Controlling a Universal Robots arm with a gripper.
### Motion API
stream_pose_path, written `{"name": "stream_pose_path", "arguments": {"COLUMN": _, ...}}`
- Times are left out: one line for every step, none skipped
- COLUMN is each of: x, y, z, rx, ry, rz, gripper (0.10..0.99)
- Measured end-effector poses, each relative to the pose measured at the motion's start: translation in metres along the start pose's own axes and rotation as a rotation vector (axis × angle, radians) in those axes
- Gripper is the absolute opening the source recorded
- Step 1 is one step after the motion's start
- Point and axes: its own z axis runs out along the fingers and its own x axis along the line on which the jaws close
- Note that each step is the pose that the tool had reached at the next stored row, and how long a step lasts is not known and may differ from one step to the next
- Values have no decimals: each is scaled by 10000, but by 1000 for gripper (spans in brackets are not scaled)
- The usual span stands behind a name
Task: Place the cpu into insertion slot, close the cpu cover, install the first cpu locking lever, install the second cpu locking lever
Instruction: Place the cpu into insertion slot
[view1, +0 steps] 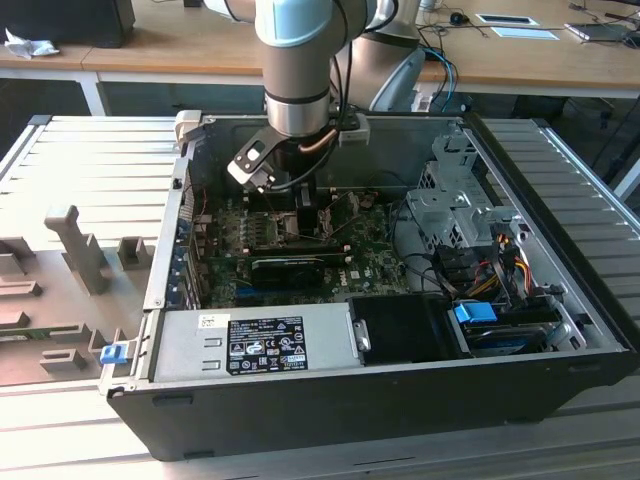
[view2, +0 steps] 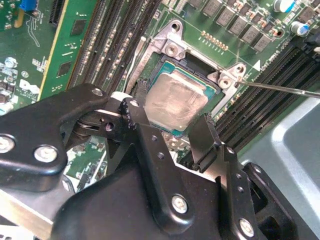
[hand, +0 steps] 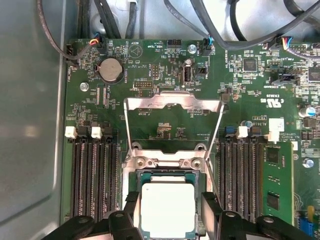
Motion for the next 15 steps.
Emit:
{"name": "stream_pose_path", "arguments": {"x": 0, "y": 1, "z": -11, "rx": 0, "ry": 1, "rz": 0, "gripper": 604}}
{"name": "stream_pose_path", "arguments": {"x": 0, "y": 2, "z": -22, "rx": 0, "ry": 1, "rz": 0, "gripper": 588}}
{"name": "stream_pose_path", "arguments": {"x": 0, "y": 3, "z": -32, "rx": 0, "ry": -1, "rz": 0, "gripper": 522}}
{"name": "stream_pose_path", "arguments": {"x": 0, "y": 4, "z": -43, "rx": 1, "ry": -1, "rz": 0, "gripper": 522}}
{"name": "stream_pose_path", "arguments": {"x": 0, "y": 4, "z": -52, "rx": 1, "ry": -2, "rz": 0, "gripper": 459}}
{"name": "stream_pose_path", "arguments": {"x": 0, "y": 5, "z": -64, "rx": 3, "ry": -2, "rz": 0, "gripper": 459}}
{"name": "stream_pose_path", "arguments": {"x": 0, "y": 6, "z": -71, "rx": 3, "ry": -2, "rz": 0, "gripper": 400}}
{"name": "stream_pose_path", "arguments": {"x": 0, "y": 6, "z": -77, "rx": 4, "ry": -2, "rz": 0, "gripper": 337}}
{"name": "stream_pose_path", "arguments": {"x": 0, "y": 8, "z": -90, "rx": 6, "ry": -2, "rz": -1, "gripper": 216}}
{"name": "stream_pose_path", "arguments": {"x": 0, "y": 8, "z": -97, "rx": 6, "ry": -3, "rz": 0, "gripper": 157}}
{"name": "stream_pose_path", "arguments": {"x": 0, "y": 9, "z": -102, "rx": 6, "ry": -2, "rz": 0, "gripper": 157}}
{"name": "stream_pose_path", "arguments": {"x": 0, "y": 9, "z": -112, "rx": 7, "ry": -3, "rz": 0, "gripper": 106}}
{"name": "stream_pose_path", "arguments": {"x": 0, "y": 10, "z": -120, "rx": 7, "ry": -2, "rz": 0, "gripper": 106}}
{"name": "stream_pose_path", "arguments": {"x": 0, "y": 11, "z": -126, "rx": 8, "ry": -3, "rz": 0, "gripper": 106}}
{"name": "stream_pose_path", "arguments": {"x": 0, "y": 12, "z": -135, "rx": 7, "ry": -2, "rz": 1, "gripper": 106}}
